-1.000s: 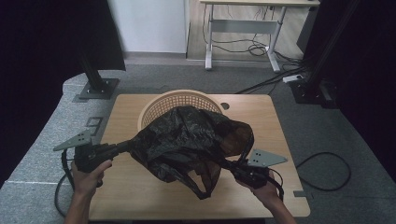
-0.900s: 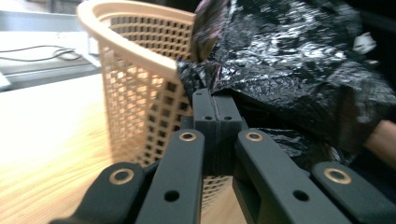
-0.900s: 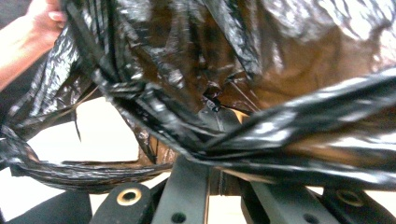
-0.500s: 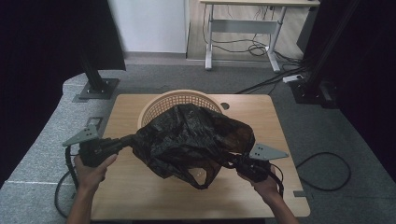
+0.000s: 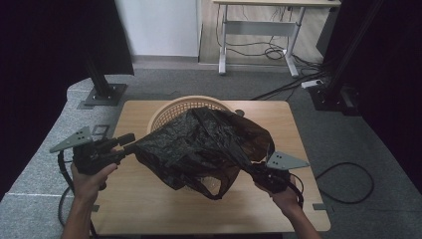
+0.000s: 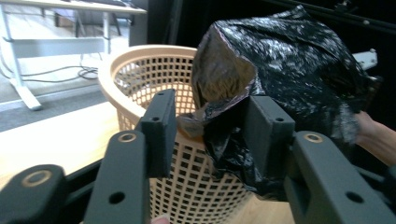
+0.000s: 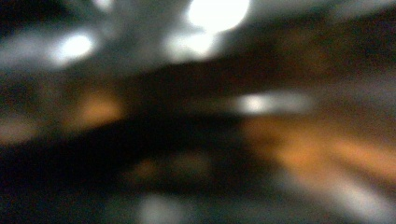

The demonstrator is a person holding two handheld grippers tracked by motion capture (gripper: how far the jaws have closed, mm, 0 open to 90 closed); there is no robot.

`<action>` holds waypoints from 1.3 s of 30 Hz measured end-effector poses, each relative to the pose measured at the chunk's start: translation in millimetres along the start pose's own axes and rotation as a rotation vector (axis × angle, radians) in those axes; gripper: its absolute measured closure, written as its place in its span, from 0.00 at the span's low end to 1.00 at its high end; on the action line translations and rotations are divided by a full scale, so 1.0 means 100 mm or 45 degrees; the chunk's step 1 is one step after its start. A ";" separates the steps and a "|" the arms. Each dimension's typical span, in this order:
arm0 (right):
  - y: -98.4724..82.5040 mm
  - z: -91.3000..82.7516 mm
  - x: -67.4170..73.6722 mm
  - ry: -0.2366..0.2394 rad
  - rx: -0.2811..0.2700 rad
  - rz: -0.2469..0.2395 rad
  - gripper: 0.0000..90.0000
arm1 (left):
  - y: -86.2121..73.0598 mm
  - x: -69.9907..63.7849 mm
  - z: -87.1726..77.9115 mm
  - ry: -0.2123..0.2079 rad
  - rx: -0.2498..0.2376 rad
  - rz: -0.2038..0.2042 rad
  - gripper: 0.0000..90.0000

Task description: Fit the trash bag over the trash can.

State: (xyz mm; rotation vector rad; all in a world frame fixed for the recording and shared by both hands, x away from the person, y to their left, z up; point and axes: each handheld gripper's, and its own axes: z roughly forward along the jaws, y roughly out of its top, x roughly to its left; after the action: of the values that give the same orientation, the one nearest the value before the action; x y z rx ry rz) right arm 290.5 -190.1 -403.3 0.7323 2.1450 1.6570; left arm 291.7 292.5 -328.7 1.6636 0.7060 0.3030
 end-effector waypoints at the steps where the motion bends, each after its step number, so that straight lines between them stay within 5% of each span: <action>1: 0.00 0.00 0.00 -0.001 -0.002 0.000 0.98 | 0.01 -0.01 0.01 0.005 0.004 0.003 0.58; 13: 0.03 -0.03 -0.01 -0.027 0.002 -0.009 0.98 | 0.14 -0.12 0.04 -0.113 0.049 0.013 0.36; 24: 0.06 -0.03 0.01 -0.028 0.002 -0.009 0.98 | 0.25 -0.13 0.16 -0.097 0.076 0.017 0.34; 27: 0.07 -0.03 0.00 -0.034 0.002 -0.005 0.98 | 0.27 -0.14 0.23 -0.065 0.111 0.029 0.45; 35: 0.09 -0.03 0.00 -0.043 -0.008 -0.016 0.98 | 0.25 -0.02 0.40 -0.071 0.159 -0.007 0.94; 39: 0.07 -0.03 -0.01 -0.046 -0.003 -0.009 0.98 | 0.20 0.08 0.43 -0.053 0.128 -0.073 0.99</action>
State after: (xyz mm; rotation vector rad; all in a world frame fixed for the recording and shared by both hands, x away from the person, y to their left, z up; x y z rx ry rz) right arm 291.4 -192.0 -395.9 0.7473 2.1181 1.6306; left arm 327.5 261.7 -320.7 1.7368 0.7467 0.1943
